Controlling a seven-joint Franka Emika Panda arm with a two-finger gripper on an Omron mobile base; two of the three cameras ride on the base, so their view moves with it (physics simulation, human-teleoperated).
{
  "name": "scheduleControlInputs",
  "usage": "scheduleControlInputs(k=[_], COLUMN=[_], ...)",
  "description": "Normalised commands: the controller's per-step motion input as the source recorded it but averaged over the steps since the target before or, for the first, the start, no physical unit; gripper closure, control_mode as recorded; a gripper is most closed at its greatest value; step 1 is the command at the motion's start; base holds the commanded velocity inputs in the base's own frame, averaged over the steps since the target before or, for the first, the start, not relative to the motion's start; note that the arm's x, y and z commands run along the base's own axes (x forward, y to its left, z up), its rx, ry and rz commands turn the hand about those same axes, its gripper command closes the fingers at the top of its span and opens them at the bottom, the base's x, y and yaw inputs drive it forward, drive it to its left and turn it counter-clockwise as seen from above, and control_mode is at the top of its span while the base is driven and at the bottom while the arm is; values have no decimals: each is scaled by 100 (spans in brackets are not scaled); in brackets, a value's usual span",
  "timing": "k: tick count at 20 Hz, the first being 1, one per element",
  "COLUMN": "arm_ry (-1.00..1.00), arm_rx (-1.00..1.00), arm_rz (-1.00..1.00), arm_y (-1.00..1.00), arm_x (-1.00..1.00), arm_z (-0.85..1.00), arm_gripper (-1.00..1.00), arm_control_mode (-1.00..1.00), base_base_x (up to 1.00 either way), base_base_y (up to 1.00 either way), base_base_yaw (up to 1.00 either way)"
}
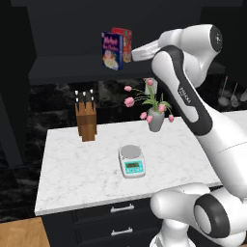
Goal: Pick the cereal and place it on the digital scale for weighing, and close the cabinet.
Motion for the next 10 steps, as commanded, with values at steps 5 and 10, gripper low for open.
scheduleControlInputs(k=[5,10], arm_ry=[0,0], arm_rx=[0,0], arm_rz=[0,0], arm_y=[19,2], arm_x=[37,39], arm_z=[-4,-6], arm_gripper=[-100,-100], arm_control_mode=[-100,-100], base_base_x=[0,0], base_base_y=[0,0], base_base_yaw=[0,0])
